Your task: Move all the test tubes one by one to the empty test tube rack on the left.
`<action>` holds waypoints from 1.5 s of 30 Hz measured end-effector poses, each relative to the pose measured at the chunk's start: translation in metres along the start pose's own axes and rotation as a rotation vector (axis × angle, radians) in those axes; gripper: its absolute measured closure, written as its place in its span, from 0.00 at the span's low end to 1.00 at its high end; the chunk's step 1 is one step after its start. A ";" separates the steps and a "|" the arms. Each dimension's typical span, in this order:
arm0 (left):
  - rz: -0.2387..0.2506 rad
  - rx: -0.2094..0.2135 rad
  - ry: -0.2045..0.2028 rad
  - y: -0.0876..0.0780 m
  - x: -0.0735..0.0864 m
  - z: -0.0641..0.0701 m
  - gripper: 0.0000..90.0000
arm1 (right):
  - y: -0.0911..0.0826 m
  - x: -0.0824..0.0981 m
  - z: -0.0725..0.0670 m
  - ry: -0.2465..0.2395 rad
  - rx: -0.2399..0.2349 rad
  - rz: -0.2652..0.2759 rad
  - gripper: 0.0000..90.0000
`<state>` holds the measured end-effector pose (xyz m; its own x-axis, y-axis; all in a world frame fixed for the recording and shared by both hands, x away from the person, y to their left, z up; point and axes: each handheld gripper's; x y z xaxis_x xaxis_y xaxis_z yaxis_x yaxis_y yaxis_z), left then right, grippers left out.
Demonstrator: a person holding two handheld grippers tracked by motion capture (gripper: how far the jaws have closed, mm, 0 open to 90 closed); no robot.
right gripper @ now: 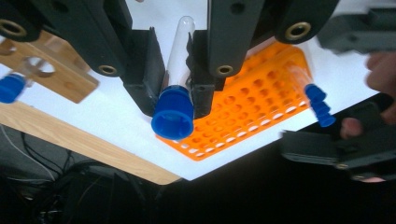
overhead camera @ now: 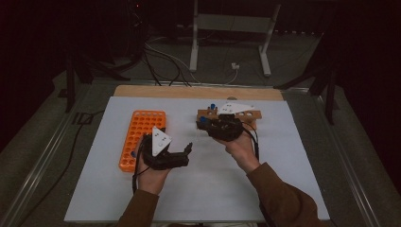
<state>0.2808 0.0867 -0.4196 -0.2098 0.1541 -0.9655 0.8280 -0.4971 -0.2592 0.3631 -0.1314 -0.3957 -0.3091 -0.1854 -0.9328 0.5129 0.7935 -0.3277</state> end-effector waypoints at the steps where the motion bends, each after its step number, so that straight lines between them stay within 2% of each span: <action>1: 0.001 0.011 -0.005 0.002 0.000 0.001 0.03 | 0.001 0.000 -0.002 -0.004 -0.005 0.001 0.85; 4: -0.008 0.031 -0.011 0.009 0.001 0.006 0.04 | 0.002 0.002 -0.007 -0.008 -0.023 -0.002 0.85; 8: -0.001 0.042 -0.031 0.015 0.002 0.010 0.12 | 0.003 0.003 -0.014 -0.016 -0.045 -0.002 0.85; 11: -0.002 0.041 -0.032 0.019 0.003 0.012 0.22 | 0.003 0.003 -0.019 -0.022 -0.060 0.000 0.85; 14: -0.016 0.030 -0.034 0.021 0.003 0.013 0.42 | 0.002 0.001 -0.023 -0.030 -0.073 0.004 0.85; 16: -0.016 0.043 -0.050 0.022 0.004 0.011 0.55 | 0.001 0.000 -0.025 -0.038 -0.079 0.008 0.85; 22: -0.025 0.074 -0.061 0.024 0.005 0.012 0.77 | 0.001 0.001 -0.028 -0.041 -0.088 0.006 0.85; 24: -0.020 0.080 -0.066 0.023 0.005 0.012 0.82 | 0.002 0.001 -0.028 -0.042 -0.090 0.005 0.85; 34: -0.024 0.106 -0.077 0.025 0.007 0.013 0.86 | 0.002 0.003 -0.027 -0.039 -0.091 0.000 0.84; 41: -0.032 0.099 -0.096 0.022 0.006 0.006 0.87 | -0.005 0.001 -0.022 -0.012 -0.094 0.037 0.61; 45: -0.031 0.096 -0.110 0.021 0.007 0.002 0.87 | -0.009 0.000 -0.017 -0.001 -0.104 0.036 0.47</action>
<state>0.2960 0.0751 -0.4315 -0.2945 0.0792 -0.9524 0.7678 -0.5737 -0.2851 0.3442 -0.1289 -0.3903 -0.2914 -0.1560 -0.9438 0.4381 0.8553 -0.2766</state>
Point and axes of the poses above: each handheld gripper's, and its own axes: y roughly forward along the jaws, x roughly out of its underside, z roughly to its right, and after that the axes turned 7 degrees about z, right-handed
